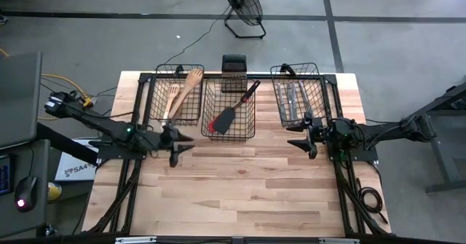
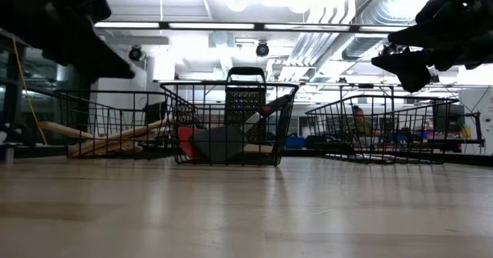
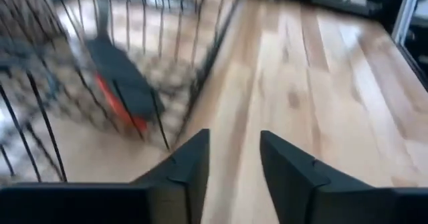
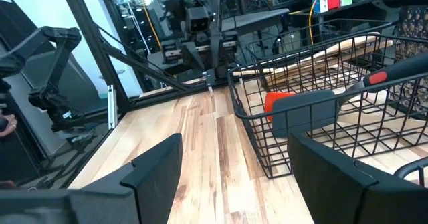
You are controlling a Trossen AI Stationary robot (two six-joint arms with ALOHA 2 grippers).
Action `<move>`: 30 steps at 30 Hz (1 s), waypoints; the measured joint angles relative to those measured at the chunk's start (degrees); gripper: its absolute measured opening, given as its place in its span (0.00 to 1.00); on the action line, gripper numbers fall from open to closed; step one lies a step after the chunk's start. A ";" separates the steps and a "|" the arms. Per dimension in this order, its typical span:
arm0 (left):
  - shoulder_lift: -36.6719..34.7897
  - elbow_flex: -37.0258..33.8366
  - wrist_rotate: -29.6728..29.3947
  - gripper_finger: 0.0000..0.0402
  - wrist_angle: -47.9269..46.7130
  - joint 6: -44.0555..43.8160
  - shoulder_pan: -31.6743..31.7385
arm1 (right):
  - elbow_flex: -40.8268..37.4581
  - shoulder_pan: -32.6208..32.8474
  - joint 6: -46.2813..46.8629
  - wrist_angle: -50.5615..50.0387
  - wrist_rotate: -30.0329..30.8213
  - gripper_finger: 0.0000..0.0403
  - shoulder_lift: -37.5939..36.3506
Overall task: Pick & Place Kitchen Items
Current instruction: Put the light brown wooden slotted serving spoon into the left wire basket
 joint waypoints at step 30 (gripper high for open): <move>6.29 14.41 1.38 0.00 -60.26 -49.36 -4.10 | 0.00 0.01 -0.01 0.00 0.00 0.65 0.00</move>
